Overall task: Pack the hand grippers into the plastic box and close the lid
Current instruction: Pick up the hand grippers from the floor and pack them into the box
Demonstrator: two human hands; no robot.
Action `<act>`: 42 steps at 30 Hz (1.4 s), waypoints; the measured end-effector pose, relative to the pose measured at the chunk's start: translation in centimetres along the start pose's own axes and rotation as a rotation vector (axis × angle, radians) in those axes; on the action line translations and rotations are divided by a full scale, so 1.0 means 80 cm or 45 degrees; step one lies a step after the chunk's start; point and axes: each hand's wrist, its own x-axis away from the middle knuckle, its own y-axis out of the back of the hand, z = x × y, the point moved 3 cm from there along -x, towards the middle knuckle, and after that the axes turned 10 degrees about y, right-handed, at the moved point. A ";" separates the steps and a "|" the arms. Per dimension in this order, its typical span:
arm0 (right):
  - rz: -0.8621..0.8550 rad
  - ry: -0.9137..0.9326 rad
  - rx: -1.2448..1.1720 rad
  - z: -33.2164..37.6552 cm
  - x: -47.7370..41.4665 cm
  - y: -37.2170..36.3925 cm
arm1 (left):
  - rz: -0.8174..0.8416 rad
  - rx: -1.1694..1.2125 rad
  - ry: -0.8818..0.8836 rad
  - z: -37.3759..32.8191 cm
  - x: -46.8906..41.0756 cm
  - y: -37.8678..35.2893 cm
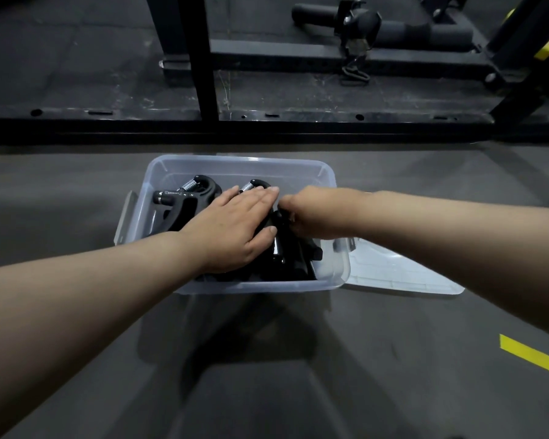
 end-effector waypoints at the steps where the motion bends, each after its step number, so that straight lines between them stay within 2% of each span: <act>1: 0.028 -0.003 -0.013 0.002 -0.001 -0.002 | -0.006 -0.002 0.000 0.000 0.000 0.000; 4: 0.091 -0.002 0.035 -0.015 0.001 0.011 | 0.005 0.005 0.003 -0.001 0.000 0.000; 6: 0.013 -0.038 0.047 -0.037 0.003 0.027 | 0.009 0.003 -0.002 -0.001 0.000 0.000; 8: -0.030 -0.049 0.188 -0.052 0.004 0.031 | 0.017 -0.008 -0.005 -0.001 -0.001 0.000; 10: 0.145 -0.055 0.423 -0.052 0.004 0.012 | 0.011 -0.031 -0.002 -0.001 -0.002 0.000; 14: 0.462 -0.104 0.454 -0.037 -0.006 -0.029 | 0.008 -0.052 -0.006 -0.003 -0.002 -0.001; 20: 0.630 -0.174 0.412 -0.027 -0.012 -0.021 | 0.018 -0.053 0.003 -0.001 -0.003 0.000; 24: 0.561 -0.218 0.442 -0.033 -0.023 -0.026 | 0.040 -0.033 0.008 0.000 -0.004 -0.001; 30: 0.236 -0.248 0.607 -0.026 -0.032 -0.041 | 0.028 -0.049 0.010 -0.002 -0.004 -0.001; 32: 0.190 -0.236 0.613 -0.027 -0.034 -0.037 | 0.036 -0.047 0.014 -0.002 -0.004 -0.001; 39: 0.346 -0.201 0.570 -0.032 -0.032 -0.031 | 0.025 -0.051 0.017 -0.002 -0.003 -0.001; 42: 0.331 -0.209 0.637 -0.025 -0.034 -0.032 | 0.018 -0.056 0.012 -0.003 -0.003 0.000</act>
